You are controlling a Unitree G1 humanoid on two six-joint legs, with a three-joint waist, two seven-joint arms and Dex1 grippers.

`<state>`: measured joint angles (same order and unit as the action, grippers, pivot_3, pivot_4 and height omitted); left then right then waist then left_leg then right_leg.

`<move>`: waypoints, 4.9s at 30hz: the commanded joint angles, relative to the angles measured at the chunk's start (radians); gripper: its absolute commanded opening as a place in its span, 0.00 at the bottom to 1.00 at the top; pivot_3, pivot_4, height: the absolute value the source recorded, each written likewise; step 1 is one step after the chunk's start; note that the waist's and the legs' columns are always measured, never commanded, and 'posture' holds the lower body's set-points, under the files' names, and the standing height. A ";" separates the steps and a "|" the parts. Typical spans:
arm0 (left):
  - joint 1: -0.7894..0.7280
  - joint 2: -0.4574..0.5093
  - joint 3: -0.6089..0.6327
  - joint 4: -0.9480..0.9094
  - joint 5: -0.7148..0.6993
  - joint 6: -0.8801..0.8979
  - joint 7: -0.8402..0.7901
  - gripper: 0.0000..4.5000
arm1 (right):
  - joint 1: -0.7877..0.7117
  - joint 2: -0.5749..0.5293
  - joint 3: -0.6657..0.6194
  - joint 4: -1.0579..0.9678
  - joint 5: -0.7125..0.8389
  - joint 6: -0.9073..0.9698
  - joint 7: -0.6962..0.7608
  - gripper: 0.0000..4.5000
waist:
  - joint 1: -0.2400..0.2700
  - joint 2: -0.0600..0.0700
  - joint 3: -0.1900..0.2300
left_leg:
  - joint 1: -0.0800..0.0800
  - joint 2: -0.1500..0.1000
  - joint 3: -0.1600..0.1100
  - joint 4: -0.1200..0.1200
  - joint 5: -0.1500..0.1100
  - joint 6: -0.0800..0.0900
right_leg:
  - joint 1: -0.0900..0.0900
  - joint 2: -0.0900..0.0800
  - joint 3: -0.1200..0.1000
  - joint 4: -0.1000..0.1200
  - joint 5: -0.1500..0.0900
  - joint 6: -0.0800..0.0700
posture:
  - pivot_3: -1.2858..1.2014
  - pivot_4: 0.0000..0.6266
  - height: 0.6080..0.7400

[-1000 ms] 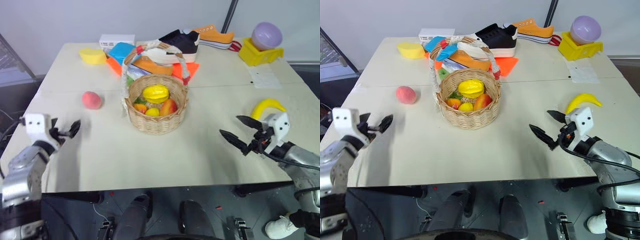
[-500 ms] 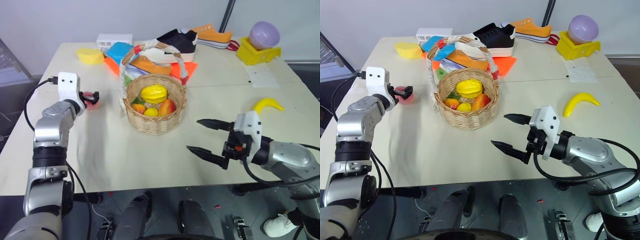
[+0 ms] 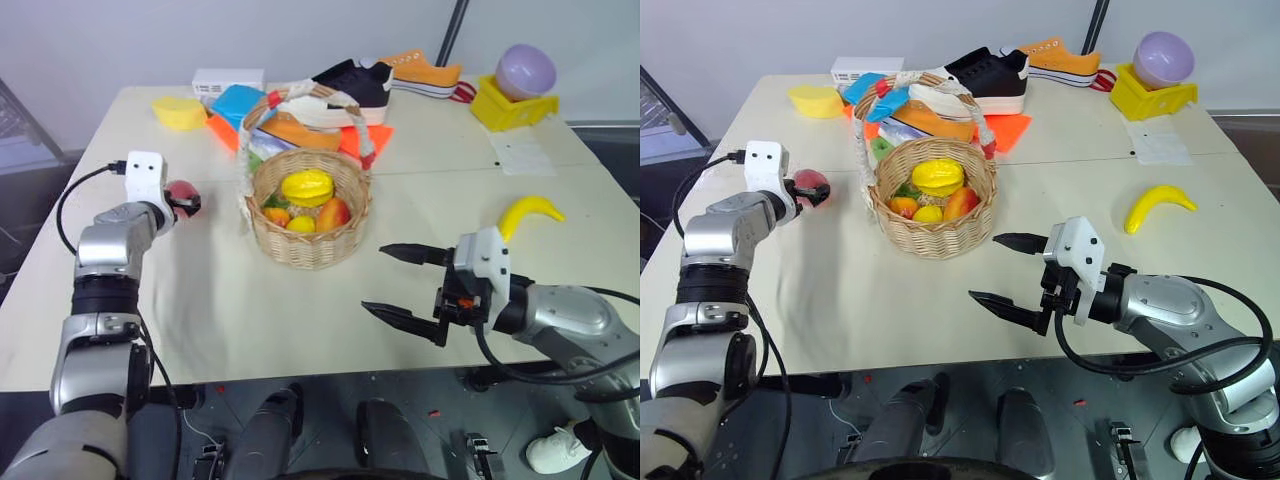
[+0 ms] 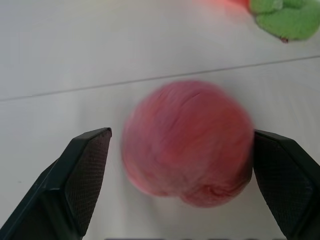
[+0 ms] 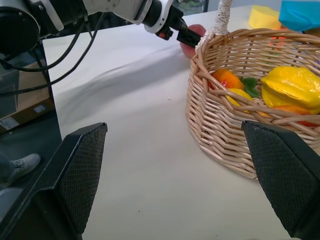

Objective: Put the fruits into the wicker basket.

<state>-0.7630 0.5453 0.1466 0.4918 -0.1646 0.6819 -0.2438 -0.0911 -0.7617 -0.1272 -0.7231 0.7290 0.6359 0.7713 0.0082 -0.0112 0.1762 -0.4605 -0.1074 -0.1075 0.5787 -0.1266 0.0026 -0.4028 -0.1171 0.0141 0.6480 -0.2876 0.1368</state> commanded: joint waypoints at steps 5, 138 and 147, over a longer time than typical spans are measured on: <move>-0.025 0.031 0.000 0.037 0.043 -0.043 0.000 0.65 | -0.023 -0.005 -0.007 -0.034 0.002 -0.017 -0.014 1.00 | 0.002 0.000 0.000 | 0.000 0.000 0.000 0.000 0.000 0.000 | 0.000 0.000 0.000 0.000 0.000 0.000 | 0.52 0.24 1.00; 0.453 0.057 0.067 -0.852 -0.534 -0.190 -0.616 1.00 | -0.603 0.387 -0.006 0.638 -0.408 -0.154 -0.377 0.05 | -0.018 0.006 0.000 | 0.002 0.001 -0.002 -0.003 0.005 -0.003 | -0.004 0.007 0.004 0.004 0.003 -0.005 | 0.52 0.24 1.00; 0.401 0.038 0.018 -0.789 -0.521 -0.200 -0.653 1.00 | -0.432 0.126 -0.325 0.661 -0.506 -0.166 -0.543 0.05 | 0.001 0.006 0.000 | 0.002 0.001 -0.001 -0.003 0.005 -0.002 | -0.003 0.004 0.004 0.004 0.001 -0.009 | 0.52 0.24 1.00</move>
<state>-0.3388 0.5830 0.1676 -0.2916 -0.6854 0.5071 -0.8875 -0.5146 -0.6182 -0.3989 -0.0522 0.2355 0.5088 0.2547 0.0090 -0.0048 0.1766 -0.4588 -0.1067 -0.1081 0.5760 -0.1218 0.0001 -0.4060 -0.1124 0.0179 0.6520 -0.2864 0.1280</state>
